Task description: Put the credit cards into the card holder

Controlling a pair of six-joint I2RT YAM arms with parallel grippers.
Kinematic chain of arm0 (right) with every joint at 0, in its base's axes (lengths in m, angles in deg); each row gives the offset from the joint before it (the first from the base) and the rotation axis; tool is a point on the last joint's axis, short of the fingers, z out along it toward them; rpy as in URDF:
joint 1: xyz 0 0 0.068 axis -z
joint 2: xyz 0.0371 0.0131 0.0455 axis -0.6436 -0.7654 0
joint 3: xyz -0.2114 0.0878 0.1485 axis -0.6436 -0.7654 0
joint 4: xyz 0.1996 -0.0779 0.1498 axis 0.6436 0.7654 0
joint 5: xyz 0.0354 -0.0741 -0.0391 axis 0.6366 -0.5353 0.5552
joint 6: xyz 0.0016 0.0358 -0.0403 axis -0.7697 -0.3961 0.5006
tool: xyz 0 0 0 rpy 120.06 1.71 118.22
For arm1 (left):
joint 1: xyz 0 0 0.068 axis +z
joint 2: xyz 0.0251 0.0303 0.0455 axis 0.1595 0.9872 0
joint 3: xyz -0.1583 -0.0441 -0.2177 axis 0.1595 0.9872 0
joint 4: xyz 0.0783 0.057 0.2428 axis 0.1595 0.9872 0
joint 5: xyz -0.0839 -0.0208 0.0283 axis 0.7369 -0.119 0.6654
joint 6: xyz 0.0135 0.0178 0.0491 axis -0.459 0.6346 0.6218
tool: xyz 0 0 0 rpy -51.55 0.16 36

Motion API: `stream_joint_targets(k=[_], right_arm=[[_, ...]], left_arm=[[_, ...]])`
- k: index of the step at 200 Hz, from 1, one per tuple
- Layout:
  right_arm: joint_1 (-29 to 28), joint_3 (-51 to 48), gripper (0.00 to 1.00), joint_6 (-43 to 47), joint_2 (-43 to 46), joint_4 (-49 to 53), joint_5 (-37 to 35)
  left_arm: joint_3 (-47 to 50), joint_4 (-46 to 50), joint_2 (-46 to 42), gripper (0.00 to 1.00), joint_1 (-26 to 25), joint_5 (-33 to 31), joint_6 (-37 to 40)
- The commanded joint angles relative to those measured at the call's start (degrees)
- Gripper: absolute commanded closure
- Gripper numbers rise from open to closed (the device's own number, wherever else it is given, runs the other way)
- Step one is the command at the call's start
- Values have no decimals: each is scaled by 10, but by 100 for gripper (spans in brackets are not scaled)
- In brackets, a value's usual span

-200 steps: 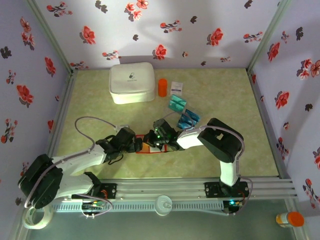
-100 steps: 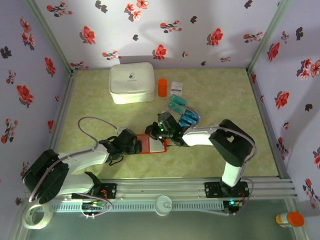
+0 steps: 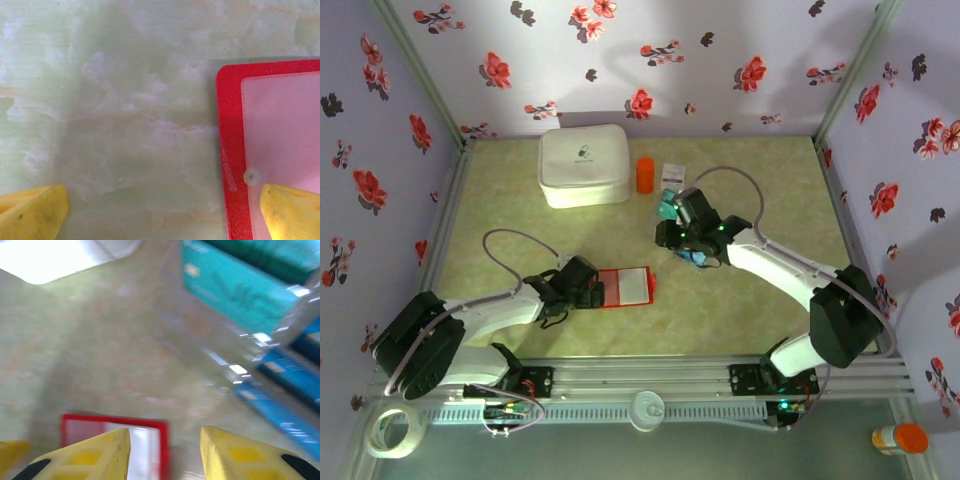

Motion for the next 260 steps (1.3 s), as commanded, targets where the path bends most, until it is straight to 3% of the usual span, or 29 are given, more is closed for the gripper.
stream_joint_targets(k=[1,95,225,260], right_arm=[[15,33,58,142,-11,146,-71],[17,93,63,218,-117,196,-151],[17,113,64,232,-189,195,-146],[17,108,71,233,-184,193,-131]], left_arm=[[1,-7,18,0,2,-3,14],[-7,0,17,0,2,-8,16],[-8,-6,19,0,2,-7,16],[-7,-9,20,0,2,-7,16]])
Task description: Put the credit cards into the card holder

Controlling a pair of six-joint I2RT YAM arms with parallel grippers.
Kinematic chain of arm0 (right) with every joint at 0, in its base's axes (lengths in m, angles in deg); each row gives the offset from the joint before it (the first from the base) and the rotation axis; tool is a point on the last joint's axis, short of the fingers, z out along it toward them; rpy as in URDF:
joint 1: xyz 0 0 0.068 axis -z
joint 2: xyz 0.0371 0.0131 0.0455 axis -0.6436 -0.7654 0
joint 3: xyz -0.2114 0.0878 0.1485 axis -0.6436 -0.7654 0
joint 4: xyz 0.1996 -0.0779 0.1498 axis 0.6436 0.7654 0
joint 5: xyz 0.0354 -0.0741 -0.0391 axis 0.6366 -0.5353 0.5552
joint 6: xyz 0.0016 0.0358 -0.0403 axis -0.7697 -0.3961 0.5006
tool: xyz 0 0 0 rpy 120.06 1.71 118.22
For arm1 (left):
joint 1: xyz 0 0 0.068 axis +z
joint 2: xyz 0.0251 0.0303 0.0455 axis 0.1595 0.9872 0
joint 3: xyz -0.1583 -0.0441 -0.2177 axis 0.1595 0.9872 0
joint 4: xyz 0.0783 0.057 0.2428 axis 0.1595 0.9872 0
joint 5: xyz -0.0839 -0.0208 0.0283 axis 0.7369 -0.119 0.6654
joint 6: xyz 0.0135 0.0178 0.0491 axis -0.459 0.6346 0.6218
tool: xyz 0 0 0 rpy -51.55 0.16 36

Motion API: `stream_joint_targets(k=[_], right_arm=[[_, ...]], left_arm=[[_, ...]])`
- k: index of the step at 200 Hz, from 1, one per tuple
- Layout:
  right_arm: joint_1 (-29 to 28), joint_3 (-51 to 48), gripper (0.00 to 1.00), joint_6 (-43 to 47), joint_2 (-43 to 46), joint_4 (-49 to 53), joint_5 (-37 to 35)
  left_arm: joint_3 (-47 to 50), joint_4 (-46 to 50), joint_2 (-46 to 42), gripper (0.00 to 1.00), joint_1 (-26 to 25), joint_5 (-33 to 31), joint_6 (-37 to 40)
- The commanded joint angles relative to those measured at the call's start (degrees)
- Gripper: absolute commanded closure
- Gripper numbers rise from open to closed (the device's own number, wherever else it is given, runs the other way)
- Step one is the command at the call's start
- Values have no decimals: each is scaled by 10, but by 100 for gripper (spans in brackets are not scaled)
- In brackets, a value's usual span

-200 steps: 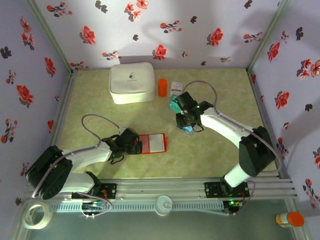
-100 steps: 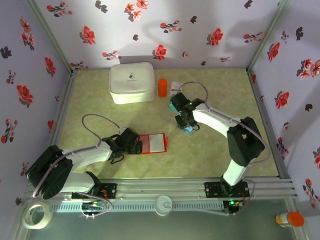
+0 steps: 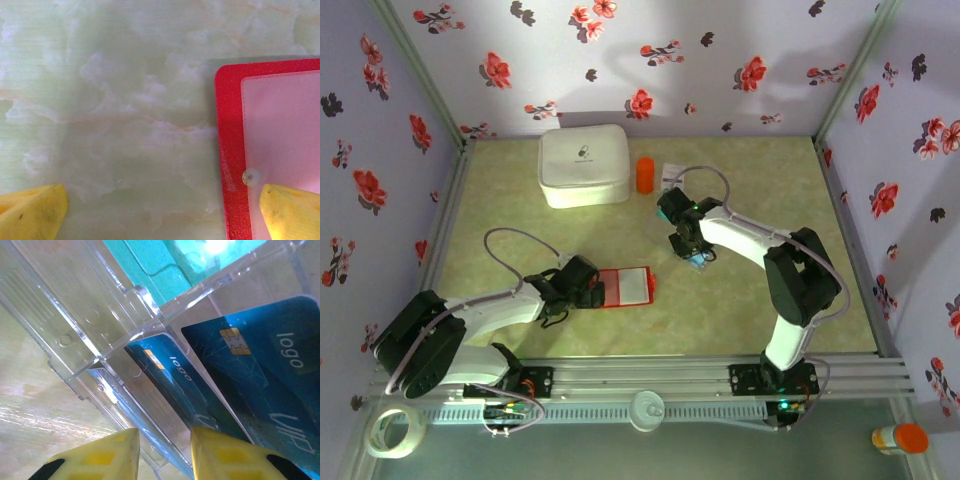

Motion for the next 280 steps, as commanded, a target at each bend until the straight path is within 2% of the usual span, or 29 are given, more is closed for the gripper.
stream_joint_targets(k=[1,40,86,128,185,239,280], right_arm=[[1,4,71,9,-9,11,17],[1,0,83,12,0,10,41],[2,-2,88,23,8,8,55],[1,5,100,54,27,8,84],[-10,35,100,55,72,37,112],[-49,36,100,-34,122,-9,178],[-81,-65,100,-176,156,-184,246]], left_arm=[[-1,-15,16,0,2,-8,12],[-1,-15,17,0,2,-7,13],[-1,-15,17,0,2,-7,12],[-3,-12,16,0,2,-7,13],[-3,-10,14,0,2,-9,11],[-9,-2,11,0,1,-14,10],[-11,3,12,0,2,-20,10]])
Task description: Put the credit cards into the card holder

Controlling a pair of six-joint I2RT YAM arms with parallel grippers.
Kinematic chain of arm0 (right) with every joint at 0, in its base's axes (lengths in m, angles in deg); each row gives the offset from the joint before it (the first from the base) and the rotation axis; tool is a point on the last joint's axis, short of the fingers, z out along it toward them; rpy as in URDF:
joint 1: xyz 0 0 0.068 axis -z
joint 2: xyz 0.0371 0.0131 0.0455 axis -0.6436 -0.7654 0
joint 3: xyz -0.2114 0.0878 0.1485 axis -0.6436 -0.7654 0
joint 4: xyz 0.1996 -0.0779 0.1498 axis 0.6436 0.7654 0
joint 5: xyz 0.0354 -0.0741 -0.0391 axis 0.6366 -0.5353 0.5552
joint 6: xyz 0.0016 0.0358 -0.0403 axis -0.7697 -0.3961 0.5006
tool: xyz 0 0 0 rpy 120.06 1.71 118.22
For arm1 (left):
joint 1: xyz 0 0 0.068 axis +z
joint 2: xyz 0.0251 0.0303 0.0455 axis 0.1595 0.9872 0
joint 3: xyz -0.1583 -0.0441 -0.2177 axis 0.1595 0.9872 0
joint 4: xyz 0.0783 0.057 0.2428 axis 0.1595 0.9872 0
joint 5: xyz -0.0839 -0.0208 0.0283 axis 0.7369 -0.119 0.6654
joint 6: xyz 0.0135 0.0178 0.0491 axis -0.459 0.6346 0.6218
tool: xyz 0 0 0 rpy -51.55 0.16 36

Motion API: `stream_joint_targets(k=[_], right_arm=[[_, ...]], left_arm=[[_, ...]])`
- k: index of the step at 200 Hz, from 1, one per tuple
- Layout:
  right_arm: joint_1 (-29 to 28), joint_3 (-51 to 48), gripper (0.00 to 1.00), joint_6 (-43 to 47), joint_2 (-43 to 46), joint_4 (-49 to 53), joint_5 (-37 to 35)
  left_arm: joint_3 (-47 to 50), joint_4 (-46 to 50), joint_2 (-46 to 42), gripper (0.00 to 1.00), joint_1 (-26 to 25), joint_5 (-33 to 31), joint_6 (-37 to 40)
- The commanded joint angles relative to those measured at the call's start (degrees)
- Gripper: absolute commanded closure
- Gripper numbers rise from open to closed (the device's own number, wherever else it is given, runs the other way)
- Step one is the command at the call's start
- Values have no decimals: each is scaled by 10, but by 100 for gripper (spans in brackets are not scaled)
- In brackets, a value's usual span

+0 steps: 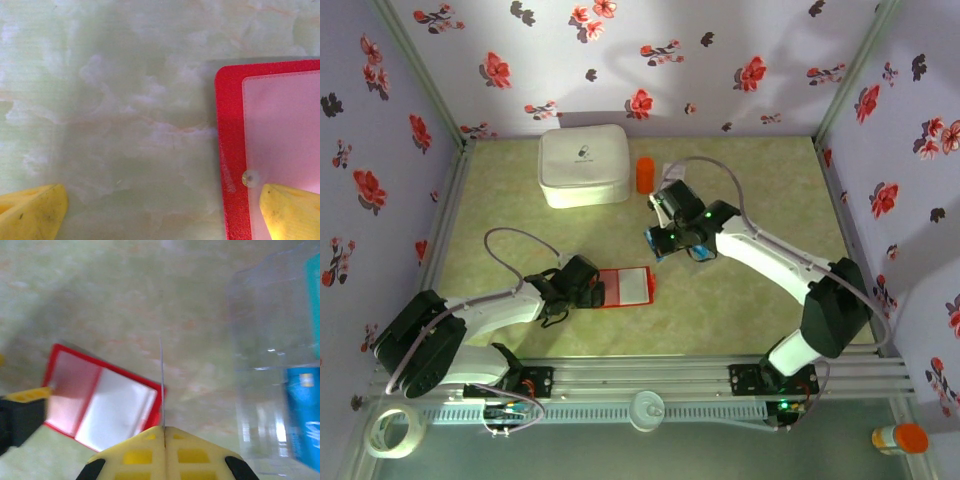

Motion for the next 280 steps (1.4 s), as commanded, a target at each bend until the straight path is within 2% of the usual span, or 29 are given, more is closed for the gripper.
stream_joint_targets(k=[1,53,115,185,280], right_arm=[[-14,-65,100,-115,21,-120,58],[-20,-260,100,-284,70,-430,90],[-49,-382,100,-372,43,-652,72],[-80,-427,100,-406,-14,-771,41],[-83,-470,100,-438,-70,-872,28]], left_arm=[[-10,3,11,0,2,-19,9],[-8,10,10,0,2,-22,7],[-6,15,7,0,2,-23,4],[-3,20,2,0,2,-25,3],[-1,18,5,0,2,-26,2]])
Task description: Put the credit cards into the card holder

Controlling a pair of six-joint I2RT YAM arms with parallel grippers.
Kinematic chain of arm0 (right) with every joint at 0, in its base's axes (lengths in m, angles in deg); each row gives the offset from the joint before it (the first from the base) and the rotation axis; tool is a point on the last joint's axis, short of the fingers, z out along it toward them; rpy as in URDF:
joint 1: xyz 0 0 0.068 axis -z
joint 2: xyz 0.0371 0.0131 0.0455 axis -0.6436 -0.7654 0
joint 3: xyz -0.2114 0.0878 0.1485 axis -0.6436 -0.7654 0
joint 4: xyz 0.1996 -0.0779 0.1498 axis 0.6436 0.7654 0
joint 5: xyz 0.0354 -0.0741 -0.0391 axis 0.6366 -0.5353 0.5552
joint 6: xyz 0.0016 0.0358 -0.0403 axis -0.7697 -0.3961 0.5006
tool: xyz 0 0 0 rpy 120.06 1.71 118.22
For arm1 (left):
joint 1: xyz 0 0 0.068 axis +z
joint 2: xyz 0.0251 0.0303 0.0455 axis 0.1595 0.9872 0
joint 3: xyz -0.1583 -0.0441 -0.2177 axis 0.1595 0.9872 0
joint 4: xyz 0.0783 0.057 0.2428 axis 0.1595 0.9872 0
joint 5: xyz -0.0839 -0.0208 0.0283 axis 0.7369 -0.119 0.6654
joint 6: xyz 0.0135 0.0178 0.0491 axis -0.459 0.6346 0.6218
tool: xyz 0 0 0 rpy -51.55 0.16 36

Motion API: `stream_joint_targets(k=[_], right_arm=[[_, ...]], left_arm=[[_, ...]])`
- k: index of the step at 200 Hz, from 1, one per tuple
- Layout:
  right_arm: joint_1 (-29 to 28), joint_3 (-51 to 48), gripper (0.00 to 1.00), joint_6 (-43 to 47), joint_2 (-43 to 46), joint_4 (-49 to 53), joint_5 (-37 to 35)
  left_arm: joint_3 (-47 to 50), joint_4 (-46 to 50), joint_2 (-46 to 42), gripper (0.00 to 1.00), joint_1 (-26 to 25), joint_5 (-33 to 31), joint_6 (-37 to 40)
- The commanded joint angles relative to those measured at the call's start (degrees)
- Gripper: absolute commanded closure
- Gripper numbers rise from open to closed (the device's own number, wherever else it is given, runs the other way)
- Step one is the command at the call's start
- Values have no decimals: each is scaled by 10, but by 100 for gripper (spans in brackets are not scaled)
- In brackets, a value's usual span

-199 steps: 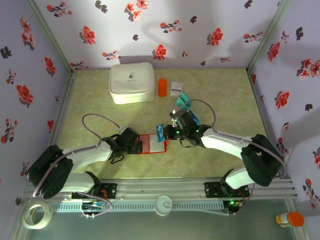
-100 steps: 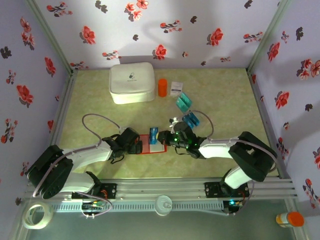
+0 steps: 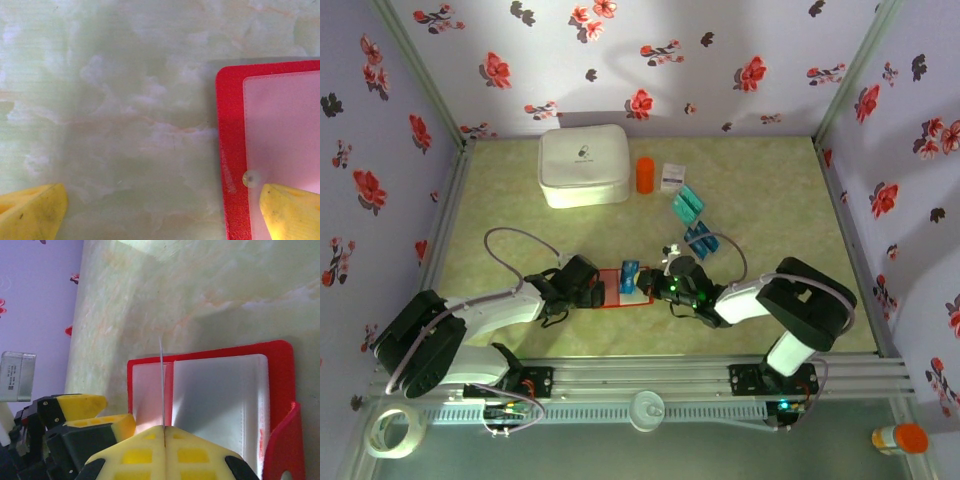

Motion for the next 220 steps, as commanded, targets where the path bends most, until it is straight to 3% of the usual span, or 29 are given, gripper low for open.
stream_joint_targets(k=[1,82,220], right_arm=[[-4,-8,100,-16,-17,-53,-13],[-4,-18,100,-39,-68,-128,7],[-4,-18,100,-37,-92,-97,51]], left_arm=[[1,15,5,0,2,-23,2],[-2,15,5,0,2,-23,3],[-5,15,7,0,2,-23,3]])
